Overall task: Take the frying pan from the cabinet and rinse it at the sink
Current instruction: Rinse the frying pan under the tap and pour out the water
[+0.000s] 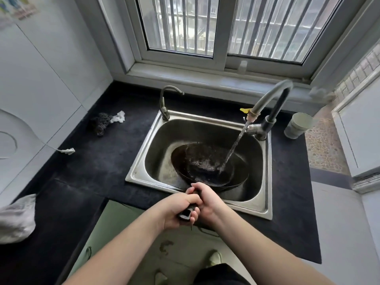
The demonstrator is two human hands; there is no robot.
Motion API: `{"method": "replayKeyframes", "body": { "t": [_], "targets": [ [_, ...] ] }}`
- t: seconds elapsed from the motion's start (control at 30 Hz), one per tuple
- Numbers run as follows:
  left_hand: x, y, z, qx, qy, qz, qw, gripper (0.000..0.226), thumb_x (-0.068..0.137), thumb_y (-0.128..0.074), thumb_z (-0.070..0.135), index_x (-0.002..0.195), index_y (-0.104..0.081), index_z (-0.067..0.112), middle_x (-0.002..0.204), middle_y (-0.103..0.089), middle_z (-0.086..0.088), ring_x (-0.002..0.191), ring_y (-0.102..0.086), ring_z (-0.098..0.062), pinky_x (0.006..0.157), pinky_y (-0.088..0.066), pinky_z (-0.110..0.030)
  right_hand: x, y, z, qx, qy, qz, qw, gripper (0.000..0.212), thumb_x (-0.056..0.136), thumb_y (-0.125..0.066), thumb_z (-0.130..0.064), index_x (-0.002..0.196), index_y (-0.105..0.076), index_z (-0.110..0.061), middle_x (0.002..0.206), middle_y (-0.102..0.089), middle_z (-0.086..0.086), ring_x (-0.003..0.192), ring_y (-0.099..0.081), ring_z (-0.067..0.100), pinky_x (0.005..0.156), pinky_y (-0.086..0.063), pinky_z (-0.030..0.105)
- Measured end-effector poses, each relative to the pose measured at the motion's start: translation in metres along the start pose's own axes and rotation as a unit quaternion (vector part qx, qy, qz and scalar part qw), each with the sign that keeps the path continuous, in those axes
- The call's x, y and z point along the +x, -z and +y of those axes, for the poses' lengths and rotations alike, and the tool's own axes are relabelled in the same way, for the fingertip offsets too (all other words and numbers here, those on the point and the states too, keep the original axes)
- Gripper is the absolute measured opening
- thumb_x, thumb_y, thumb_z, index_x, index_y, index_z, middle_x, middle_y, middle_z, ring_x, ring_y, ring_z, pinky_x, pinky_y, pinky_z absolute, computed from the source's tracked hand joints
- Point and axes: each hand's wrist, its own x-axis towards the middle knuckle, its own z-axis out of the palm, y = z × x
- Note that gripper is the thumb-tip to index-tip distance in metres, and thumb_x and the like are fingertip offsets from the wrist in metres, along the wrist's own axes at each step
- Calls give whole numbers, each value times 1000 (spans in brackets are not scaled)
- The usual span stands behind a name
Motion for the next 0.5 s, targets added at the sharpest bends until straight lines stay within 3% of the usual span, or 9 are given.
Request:
{"method": "replayKeyframes", "body": {
  "t": [0.13,0.33,0.4,0.5],
  "targets": [
    [-1,-3,2,74,-38,25,996,23,90,-43,1,104,-44,19,57,-43,-6,34,-43,-9,34,-37,-16,-2,-5,0,-4,-16,-42,999,43,92,-50,-39,54,-42,-20,43,-43,-7,31,-44,15,36,-38,15],
    [-5,0,2,197,-70,85,974,56,91,-43,4,140,-33,30,54,-50,-8,36,-49,-13,39,-46,-23,-3,-12,2,-26,-12,-90,996,59,91,-52,-47,41,-40,-19,38,-46,-5,31,-51,16,50,-40,28],
    [-10,4,3,244,-78,89,963,63,90,-43,4,145,-28,30,56,-52,-9,37,-51,-13,41,-49,-25,3,-13,7,-24,-4,-98,995,59,92,-52,-49,42,-39,-20,40,-46,-7,34,-52,16,56,-37,31],
    [-15,7,9,287,-82,98,949,67,89,-43,4,148,-26,28,57,-53,-9,37,-52,-14,43,-51,-27,9,-16,9,-30,7,-97,995,59,90,-54,-51,42,-37,-22,41,-44,-9,39,-52,15,55,-40,29]
  ]
}}
